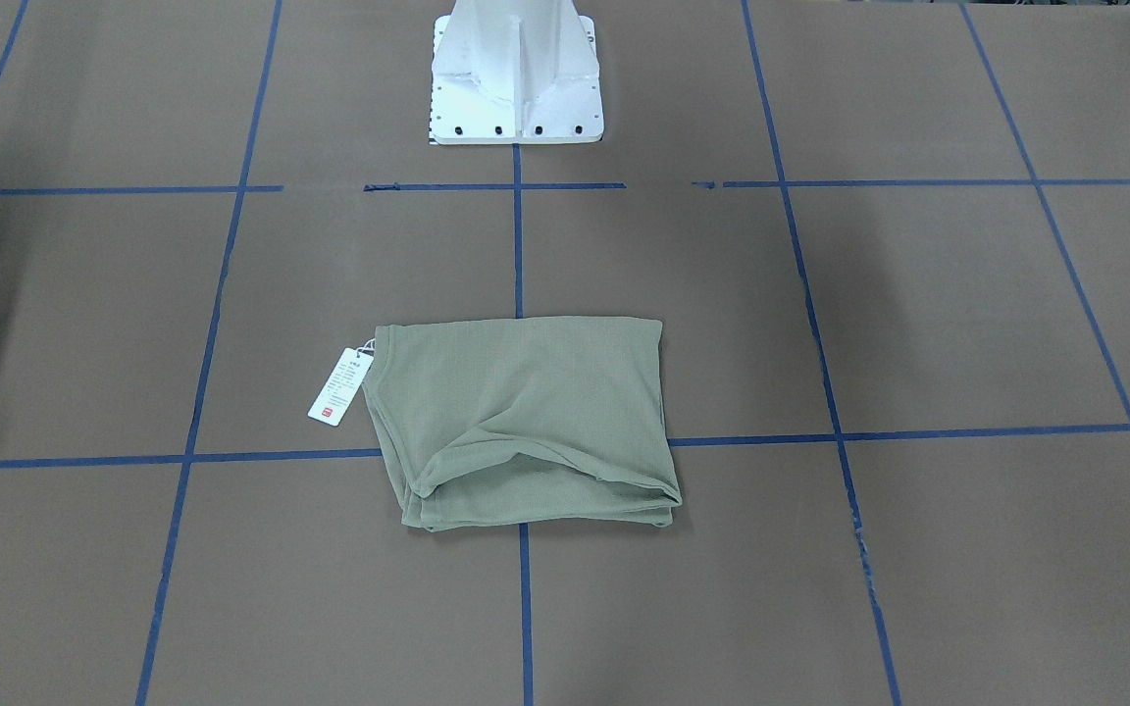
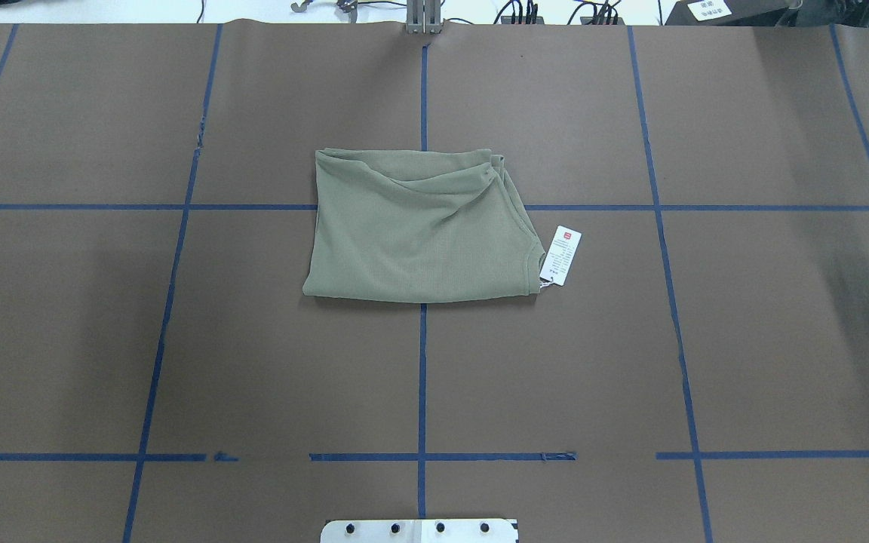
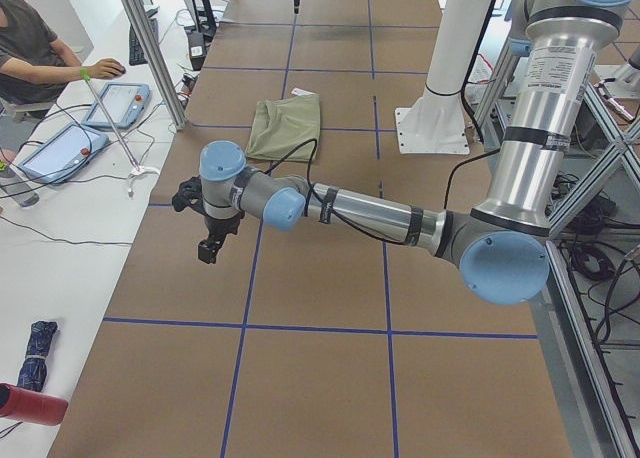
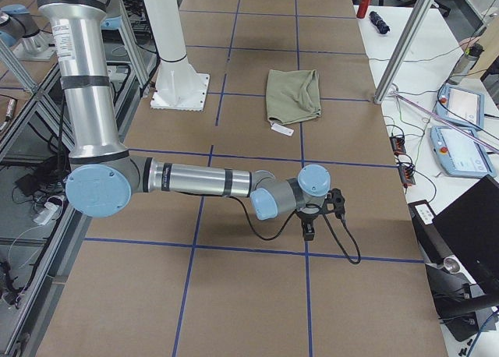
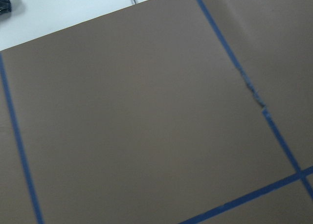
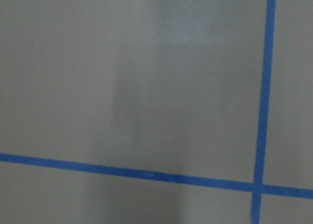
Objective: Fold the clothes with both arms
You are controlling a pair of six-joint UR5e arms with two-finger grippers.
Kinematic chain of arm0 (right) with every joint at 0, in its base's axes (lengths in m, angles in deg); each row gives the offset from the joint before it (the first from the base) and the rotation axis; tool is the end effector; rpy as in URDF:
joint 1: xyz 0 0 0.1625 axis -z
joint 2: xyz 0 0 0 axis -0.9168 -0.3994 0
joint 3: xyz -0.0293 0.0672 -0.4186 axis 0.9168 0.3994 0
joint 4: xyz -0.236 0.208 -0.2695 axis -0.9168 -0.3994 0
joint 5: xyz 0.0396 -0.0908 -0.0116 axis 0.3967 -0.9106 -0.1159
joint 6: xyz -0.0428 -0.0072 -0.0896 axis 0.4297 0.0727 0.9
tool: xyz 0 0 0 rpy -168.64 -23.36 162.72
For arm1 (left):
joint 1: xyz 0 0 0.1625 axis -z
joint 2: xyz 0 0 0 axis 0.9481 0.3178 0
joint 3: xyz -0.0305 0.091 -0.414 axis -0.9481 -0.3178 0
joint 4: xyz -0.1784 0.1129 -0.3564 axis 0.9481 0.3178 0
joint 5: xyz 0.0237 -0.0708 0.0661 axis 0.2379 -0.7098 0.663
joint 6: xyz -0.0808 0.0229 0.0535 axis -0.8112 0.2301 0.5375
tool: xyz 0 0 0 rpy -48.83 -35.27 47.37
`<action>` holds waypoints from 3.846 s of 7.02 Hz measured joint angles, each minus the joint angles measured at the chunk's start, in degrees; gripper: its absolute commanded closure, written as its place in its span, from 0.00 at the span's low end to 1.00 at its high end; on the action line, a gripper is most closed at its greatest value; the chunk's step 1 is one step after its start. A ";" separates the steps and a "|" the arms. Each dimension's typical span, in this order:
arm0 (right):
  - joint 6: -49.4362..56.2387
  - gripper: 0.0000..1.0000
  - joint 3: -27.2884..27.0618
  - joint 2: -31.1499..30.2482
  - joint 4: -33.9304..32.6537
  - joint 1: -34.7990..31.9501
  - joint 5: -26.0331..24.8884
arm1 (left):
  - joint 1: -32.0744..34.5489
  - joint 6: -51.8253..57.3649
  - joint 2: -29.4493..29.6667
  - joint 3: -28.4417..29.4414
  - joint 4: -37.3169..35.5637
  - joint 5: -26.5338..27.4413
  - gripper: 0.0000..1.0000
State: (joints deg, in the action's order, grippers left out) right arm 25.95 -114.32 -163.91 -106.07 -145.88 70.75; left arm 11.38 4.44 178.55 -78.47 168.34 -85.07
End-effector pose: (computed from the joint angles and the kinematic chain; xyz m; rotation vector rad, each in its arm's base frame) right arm -0.0403 -0.5536 0.6633 0.1168 -0.8352 -0.0672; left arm 0.0061 -0.5950 0.5278 0.3501 0.7311 0.2565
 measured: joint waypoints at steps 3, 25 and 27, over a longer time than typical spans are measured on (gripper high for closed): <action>14.65 0.00 -2.69 -0.86 -12.67 -5.01 -2.34 | 3.17 1.19 -0.81 0.09 -8.16 -2.17 0.00; 21.55 0.00 -16.57 -5.68 -24.81 -10.05 -1.98 | 2.87 -1.50 -10.84 -5.74 -18.97 -3.78 0.00; 21.55 0.00 -16.57 -5.57 -24.83 -10.02 -1.96 | 2.61 -1.48 -10.75 -5.92 -19.42 -2.84 0.00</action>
State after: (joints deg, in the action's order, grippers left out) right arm 47.50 -130.88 -169.48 -130.91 -155.90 68.79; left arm 14.00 2.96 167.80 -84.38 148.92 -87.91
